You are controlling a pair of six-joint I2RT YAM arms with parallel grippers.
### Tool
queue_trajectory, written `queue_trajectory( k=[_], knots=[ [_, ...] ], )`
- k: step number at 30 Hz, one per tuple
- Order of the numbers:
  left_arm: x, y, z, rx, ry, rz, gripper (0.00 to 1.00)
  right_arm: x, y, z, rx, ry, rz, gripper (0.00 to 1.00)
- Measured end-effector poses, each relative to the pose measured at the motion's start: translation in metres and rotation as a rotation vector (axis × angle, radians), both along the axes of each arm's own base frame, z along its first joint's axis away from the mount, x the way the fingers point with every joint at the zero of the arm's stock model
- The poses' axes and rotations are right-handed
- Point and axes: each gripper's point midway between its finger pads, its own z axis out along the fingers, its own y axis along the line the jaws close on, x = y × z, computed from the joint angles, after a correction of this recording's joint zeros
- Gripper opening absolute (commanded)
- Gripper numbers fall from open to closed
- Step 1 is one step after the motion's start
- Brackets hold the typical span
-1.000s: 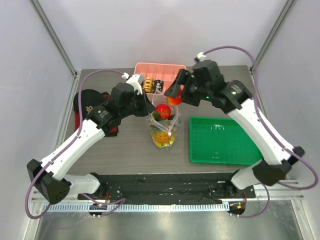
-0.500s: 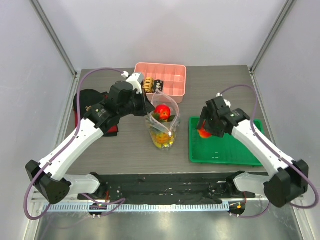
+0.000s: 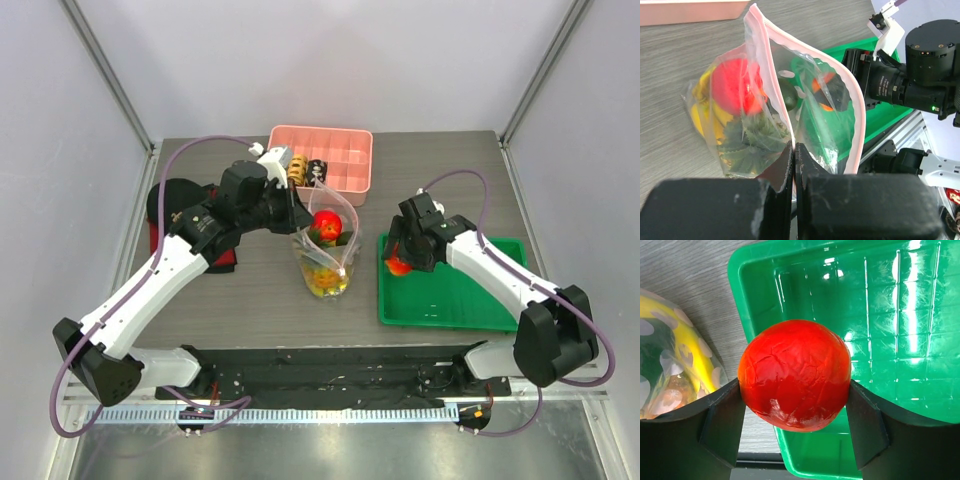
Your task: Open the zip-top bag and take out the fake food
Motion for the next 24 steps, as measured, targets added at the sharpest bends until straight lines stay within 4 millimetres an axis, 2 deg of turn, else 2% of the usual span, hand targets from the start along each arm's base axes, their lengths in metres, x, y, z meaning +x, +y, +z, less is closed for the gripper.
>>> queue_trajectory(
  k=[4, 9, 13, 16, 19, 24],
  knots=[
    [-0.002, -0.002, 0.000, -0.005, 0.005, -0.013, 0.00, -0.001, -0.001, 0.000, -0.009, 0.000, 0.008, 0.99],
    [-0.004, -0.003, 0.001, -0.011, 0.009, -0.024, 0.00, -0.005, -0.005, 0.001, -0.027, 0.012, 0.016, 1.00],
    [-0.004, -0.003, 0.001, -0.013, 0.010, -0.028, 0.00, -0.008, -0.008, 0.015, -0.031, 0.003, 0.012, 1.00],
    [-0.004, -0.003, 0.001, -0.013, 0.010, -0.028, 0.00, -0.006, -0.010, 0.039, -0.032, -0.034, 0.007, 1.00],
    [-0.004, -0.004, 0.001, -0.013, 0.009, -0.028, 0.00, 0.000, -0.007, 0.074, -0.023, -0.099, 0.012, 1.00],
    [-0.004, -0.004, 0.001, -0.014, 0.008, -0.028, 0.00, 0.009, 0.018, 0.141, 0.028, -0.237, 0.066, 1.00]
  ],
)
